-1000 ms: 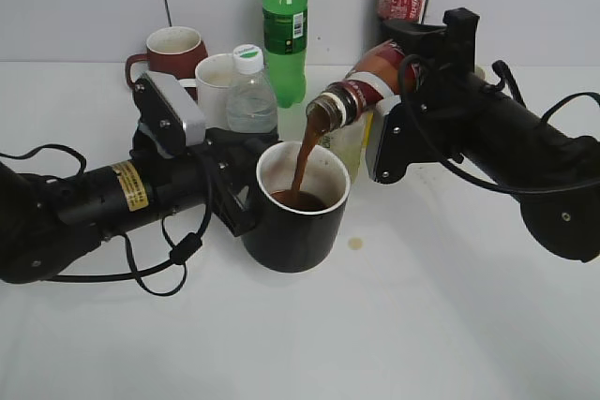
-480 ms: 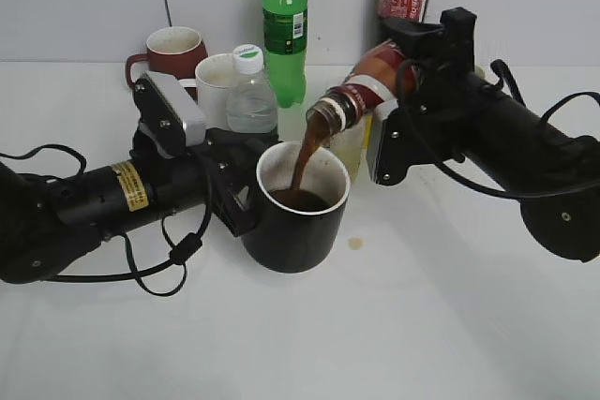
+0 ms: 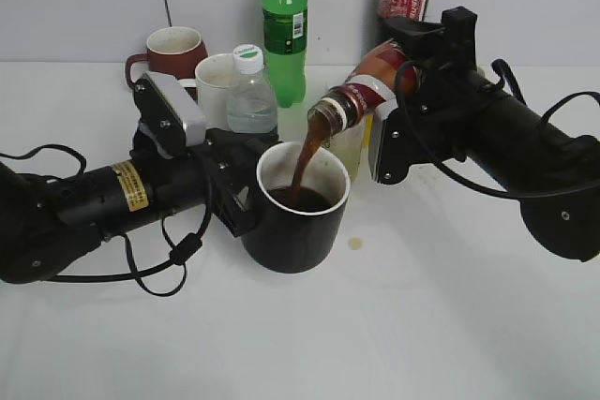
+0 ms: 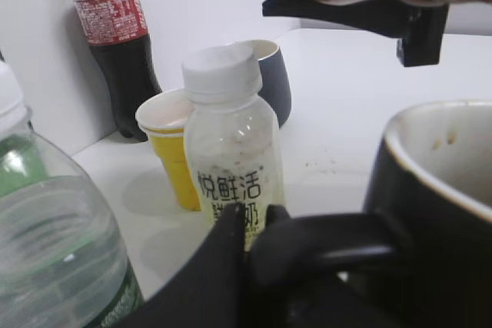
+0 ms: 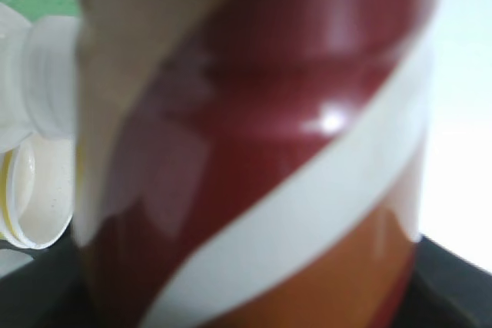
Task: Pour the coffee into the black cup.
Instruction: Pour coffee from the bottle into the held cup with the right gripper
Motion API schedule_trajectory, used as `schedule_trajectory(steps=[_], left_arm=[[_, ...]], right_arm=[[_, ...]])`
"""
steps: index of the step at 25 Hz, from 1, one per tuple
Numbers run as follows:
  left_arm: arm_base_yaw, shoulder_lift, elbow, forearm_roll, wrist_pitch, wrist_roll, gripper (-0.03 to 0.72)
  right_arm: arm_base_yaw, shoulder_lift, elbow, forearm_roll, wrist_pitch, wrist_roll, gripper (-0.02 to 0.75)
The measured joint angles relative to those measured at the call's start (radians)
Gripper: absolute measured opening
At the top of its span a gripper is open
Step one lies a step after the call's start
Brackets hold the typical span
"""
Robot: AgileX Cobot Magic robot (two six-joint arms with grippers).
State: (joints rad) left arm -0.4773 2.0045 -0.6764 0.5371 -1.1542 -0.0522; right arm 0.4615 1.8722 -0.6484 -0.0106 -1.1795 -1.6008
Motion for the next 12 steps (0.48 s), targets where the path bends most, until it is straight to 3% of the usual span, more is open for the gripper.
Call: schedule_trajectory(steps=[12], left_arm=[[0.000, 0.000, 0.000, 0.000, 0.007, 0.001, 0.048]], right_arm=[[0.000, 0.000, 0.000, 0.004, 0.000, 0.131, 0.503]])
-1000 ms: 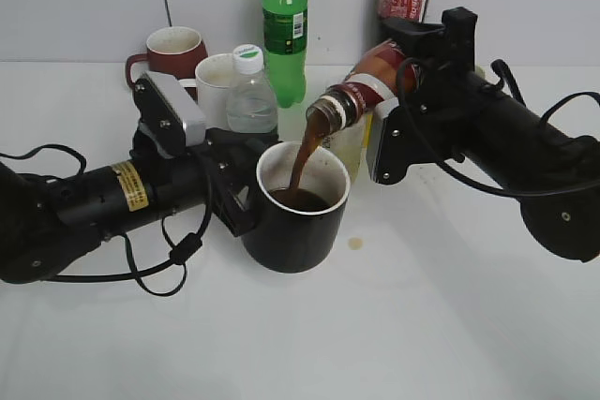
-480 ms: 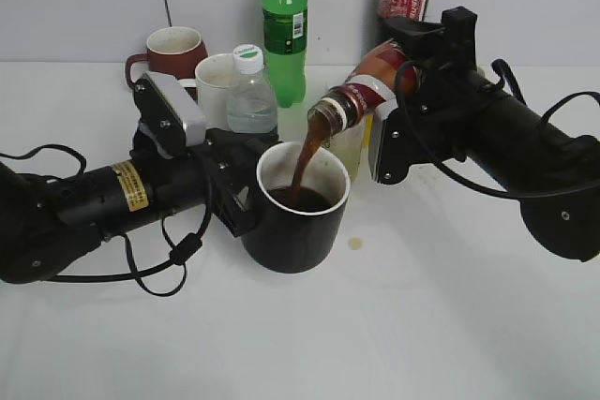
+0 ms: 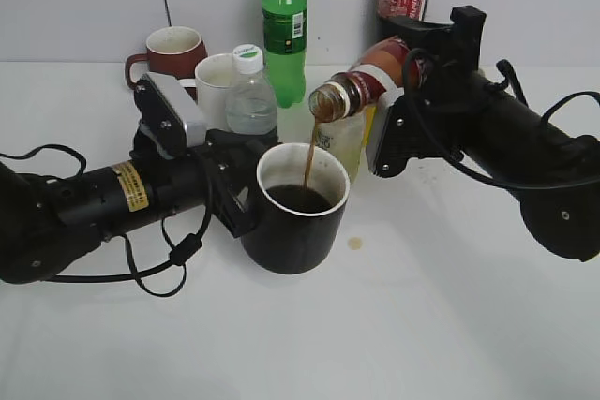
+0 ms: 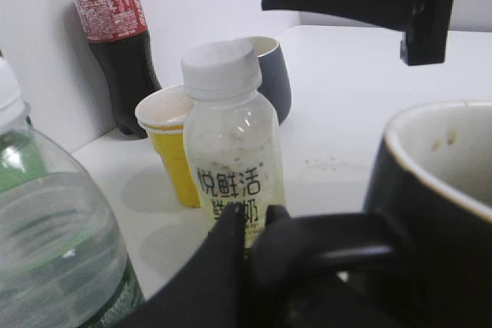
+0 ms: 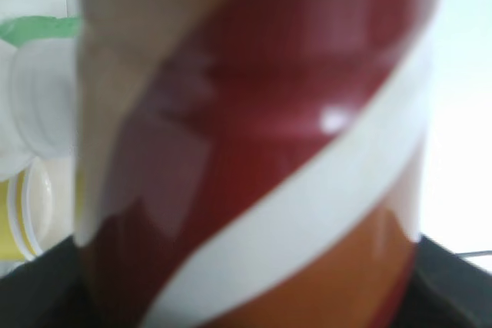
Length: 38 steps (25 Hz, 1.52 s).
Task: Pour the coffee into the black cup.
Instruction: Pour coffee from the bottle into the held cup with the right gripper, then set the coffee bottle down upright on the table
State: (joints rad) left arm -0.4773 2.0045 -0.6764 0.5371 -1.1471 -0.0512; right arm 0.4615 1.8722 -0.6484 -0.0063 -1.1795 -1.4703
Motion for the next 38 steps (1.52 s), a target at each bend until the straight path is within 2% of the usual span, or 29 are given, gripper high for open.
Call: schedule_trajectory(steps=[7, 12, 19, 25, 31, 38], left_arm=[[0.000, 0.000, 0.000, -0.002, 0.000, 0.000, 0.048], [0.001, 0.000, 0.000, -0.016, 0.000, 0.000, 0.048], [0.006, 0.000, 0.000, -0.101, 0.001, 0.000, 0.048], [0.045, 0.000, 0.000, -0.105, 0.002, 0.000, 0.048], [0.110, 0.000, 0.000, -0.107, 0.002, 0.000, 0.048], [0.189, 0.000, 0.000, -0.136, 0.003, 0.000, 0.048]], right_arm=[[0.000, 0.000, 0.000, 0.019, 0.026, 0.172, 0.503], [0.000, 0.000, 0.000, 0.063, 0.082, 0.423, 0.503], [0.000, 0.000, 0.000, 0.117, 0.162, 0.761, 0.503], [0.000, 0.000, 0.000, 0.148, 0.203, 0.926, 0.503], [0.000, 0.000, 0.006, 0.251, 0.279, 1.126, 0.503], [0.000, 0.000, 0.118, 0.262, 0.236, 1.316, 0.503]])
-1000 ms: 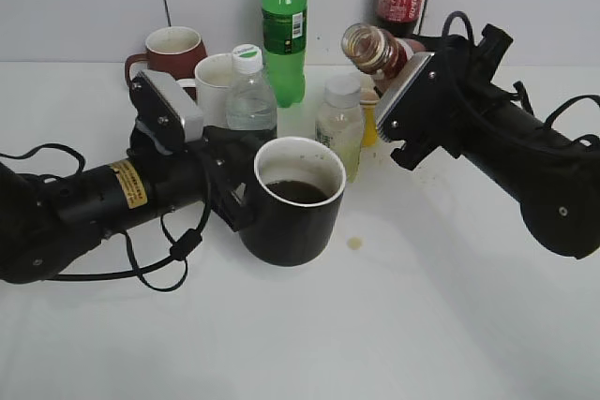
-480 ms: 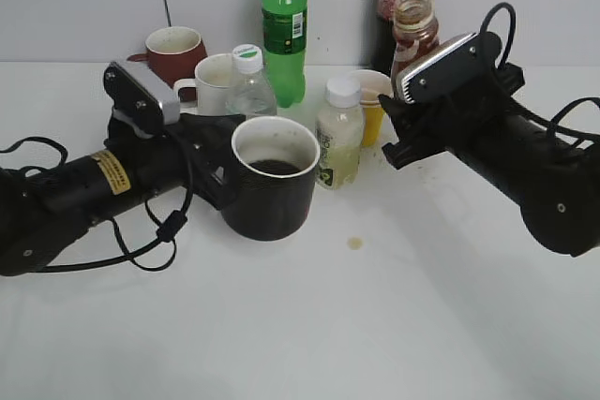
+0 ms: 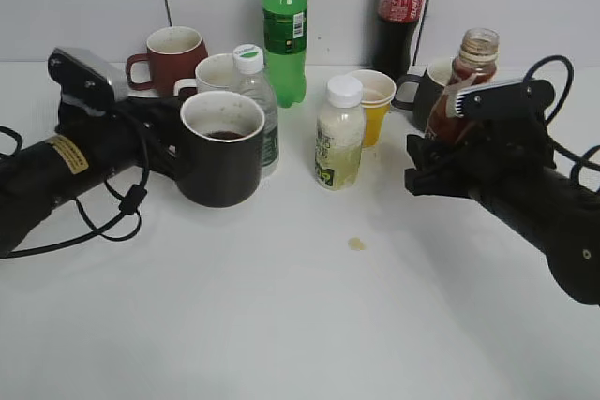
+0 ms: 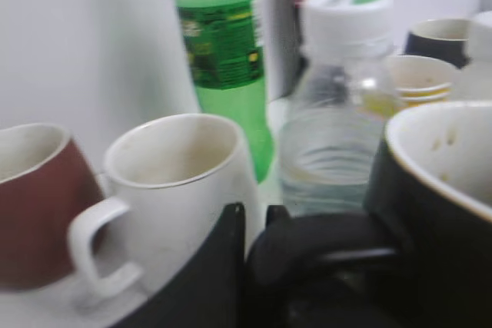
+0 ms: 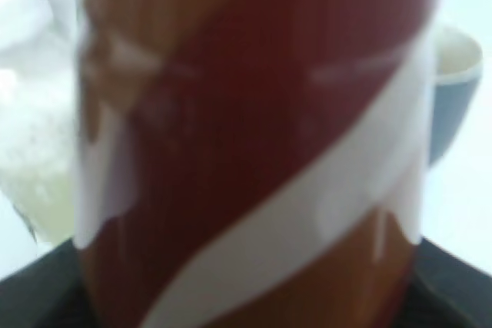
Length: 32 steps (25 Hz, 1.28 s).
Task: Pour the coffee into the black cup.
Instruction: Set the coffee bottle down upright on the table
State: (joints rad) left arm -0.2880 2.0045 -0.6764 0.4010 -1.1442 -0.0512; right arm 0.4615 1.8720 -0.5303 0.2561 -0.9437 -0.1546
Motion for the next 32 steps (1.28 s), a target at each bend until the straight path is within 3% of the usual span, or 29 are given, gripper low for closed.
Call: schedule_trajectory(steps=[7, 13, 19, 32], left_arm=[[0.071, 0.001, 0.000, -0.070, 0.001, 0.001, 0.048], [0.078, 0.007, 0.000, -0.185, 0.003, 0.001, 0.048], [0.078, 0.078, 0.000, -0.307, 0.000, 0.001, 0.048], [0.078, 0.162, -0.009, -0.322, -0.022, -0.003, 0.047]], right_arm=[[0.000, 0.008, 0.086, 0.016, -0.094, 0.049, 0.503], [0.000, 0.094, 0.086, 0.059, -0.223, 0.050, 0.503], [-0.008, 0.139, 0.076, 0.062, -0.235, 0.050, 0.503], [-0.008, 0.142, 0.057, 0.059, -0.237, 0.050, 0.503]])
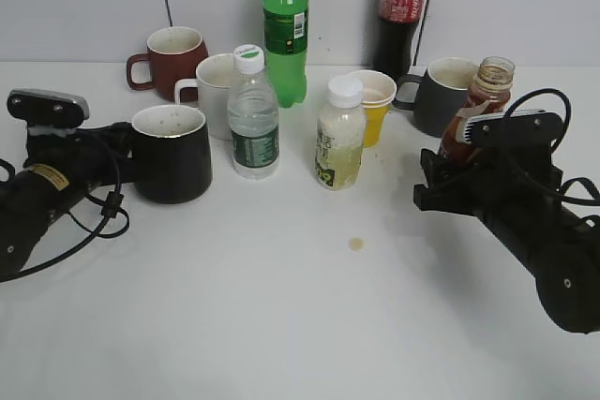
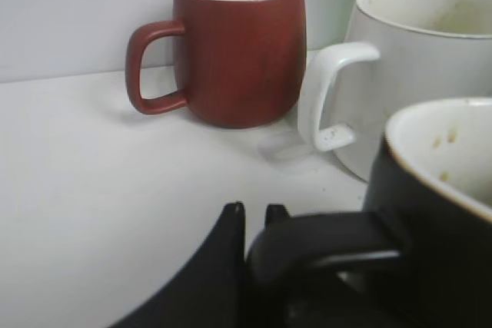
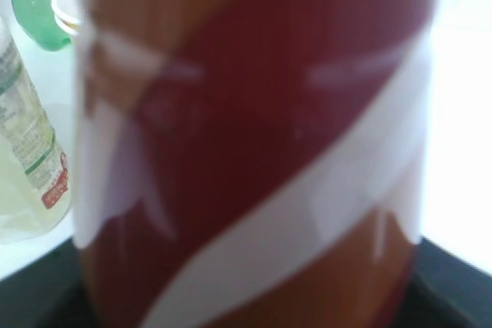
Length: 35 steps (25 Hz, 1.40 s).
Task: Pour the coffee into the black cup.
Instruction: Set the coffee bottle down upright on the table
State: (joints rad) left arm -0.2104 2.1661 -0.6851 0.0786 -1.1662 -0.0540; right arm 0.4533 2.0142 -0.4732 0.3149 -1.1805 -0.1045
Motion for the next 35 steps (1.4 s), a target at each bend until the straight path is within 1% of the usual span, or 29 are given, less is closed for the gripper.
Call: schedule_trajectory(steps=[5, 7, 14, 17, 22, 29, 35], left_arm=[[0.000, 0.000, 0.011, -0.006, -0.009, -0.002, 0.050], [0.000, 0.000, 0.029, -0.007, -0.021, -0.004, 0.069], [0.000, -0.024, 0.084, -0.011, -0.027, -0.006, 0.215], [0.000, -0.061, 0.119, -0.012, -0.018, -0.006, 0.258], [0.000, -0.101, 0.160, -0.011, -0.020, -0.006, 0.278], [0.000, -0.113, 0.199, -0.013, -0.024, -0.006, 0.279], [0.000, -0.120, 0.212, -0.011, -0.025, -0.006, 0.279]], right_arm=[[0.000, 0.000, 0.000, 0.000, 0.000, 0.000, 0.503], [0.000, 0.000, 0.000, 0.000, 0.000, 0.000, 0.503], [0.000, 0.000, 0.000, 0.000, 0.000, 0.000, 0.503], [0.000, 0.000, 0.000, 0.000, 0.000, 0.000, 0.503], [0.000, 0.036, -0.039, 0.000, -0.007, 0.000, 0.503], [0.000, 0.160, -0.115, -0.002, -0.006, 0.000, 0.503], [0.000, 0.180, -0.123, -0.002, 0.004, 0.000, 0.503]])
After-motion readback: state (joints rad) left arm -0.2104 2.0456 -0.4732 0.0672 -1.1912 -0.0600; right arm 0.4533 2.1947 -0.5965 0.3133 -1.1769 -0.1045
